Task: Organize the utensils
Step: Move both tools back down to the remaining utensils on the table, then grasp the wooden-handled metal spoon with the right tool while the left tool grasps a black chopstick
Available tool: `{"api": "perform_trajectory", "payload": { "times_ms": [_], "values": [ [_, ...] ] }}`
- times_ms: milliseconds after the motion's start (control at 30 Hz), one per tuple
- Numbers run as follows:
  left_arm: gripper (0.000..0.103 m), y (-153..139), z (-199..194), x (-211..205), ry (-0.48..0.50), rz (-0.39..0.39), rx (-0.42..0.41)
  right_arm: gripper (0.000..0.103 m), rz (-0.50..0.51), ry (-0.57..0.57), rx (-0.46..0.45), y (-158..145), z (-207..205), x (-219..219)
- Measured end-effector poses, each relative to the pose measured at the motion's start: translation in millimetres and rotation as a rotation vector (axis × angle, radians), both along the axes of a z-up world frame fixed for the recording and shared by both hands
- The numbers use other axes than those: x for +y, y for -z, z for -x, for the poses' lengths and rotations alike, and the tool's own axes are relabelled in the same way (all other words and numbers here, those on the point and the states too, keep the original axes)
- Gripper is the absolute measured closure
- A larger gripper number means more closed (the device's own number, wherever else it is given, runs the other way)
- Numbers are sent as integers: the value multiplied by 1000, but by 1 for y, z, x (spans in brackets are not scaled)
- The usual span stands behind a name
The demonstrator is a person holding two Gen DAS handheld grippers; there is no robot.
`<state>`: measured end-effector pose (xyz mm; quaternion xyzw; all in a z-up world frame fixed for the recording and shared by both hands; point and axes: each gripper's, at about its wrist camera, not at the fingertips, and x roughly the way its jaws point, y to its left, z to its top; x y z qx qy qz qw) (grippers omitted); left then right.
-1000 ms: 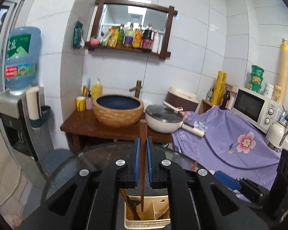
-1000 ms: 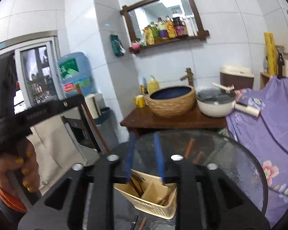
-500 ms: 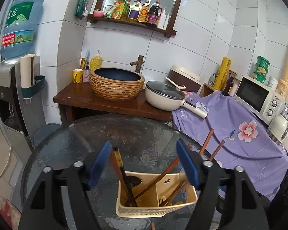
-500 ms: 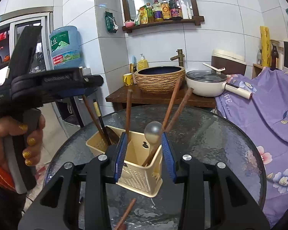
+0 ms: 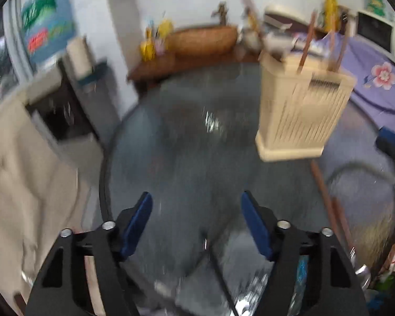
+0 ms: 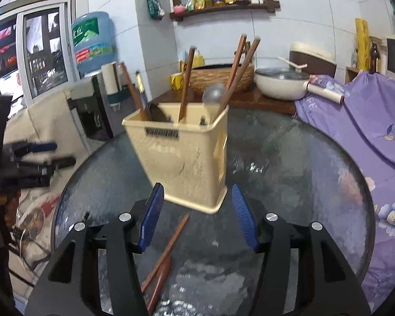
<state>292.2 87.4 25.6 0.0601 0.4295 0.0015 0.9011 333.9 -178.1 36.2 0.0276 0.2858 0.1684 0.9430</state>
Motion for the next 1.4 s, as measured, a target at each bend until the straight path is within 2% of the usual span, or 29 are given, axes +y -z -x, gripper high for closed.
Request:
{"api": "perform_trajectory", "payload": {
  "times_ms": [33,133,333,400,533,600,733,1033,1267,1333,1400],
  "values": [
    [49,12,3,6,-19,10,29,48,-7,-4,20,7,2,2],
    [54,43,12,18,-61,75,95,48,-37,-9,77,22,2,6],
    [68,64,14,9,-68,69,128,48,-51,-11,113,33,11,11],
    [71,68,17,10,-69,65,111,48,-53,-8,112,33,14,8],
    [90,69,18,5,-61,77,111,48,-55,7,123,35,19,5],
    [94,68,19,-2,-54,58,109,48,-62,10,136,38,19,4],
    [96,66,20,-14,-41,53,105,48,-74,7,152,41,21,4],
    [96,62,15,-33,-2,114,93,48,-40,8,157,44,20,3],
    [96,50,14,-52,33,151,57,48,61,-20,245,63,9,23],
    [96,48,14,-55,38,157,52,54,100,-33,273,69,8,33],
    [96,46,13,-60,48,163,49,55,125,-53,301,74,9,41]
  ]
}}
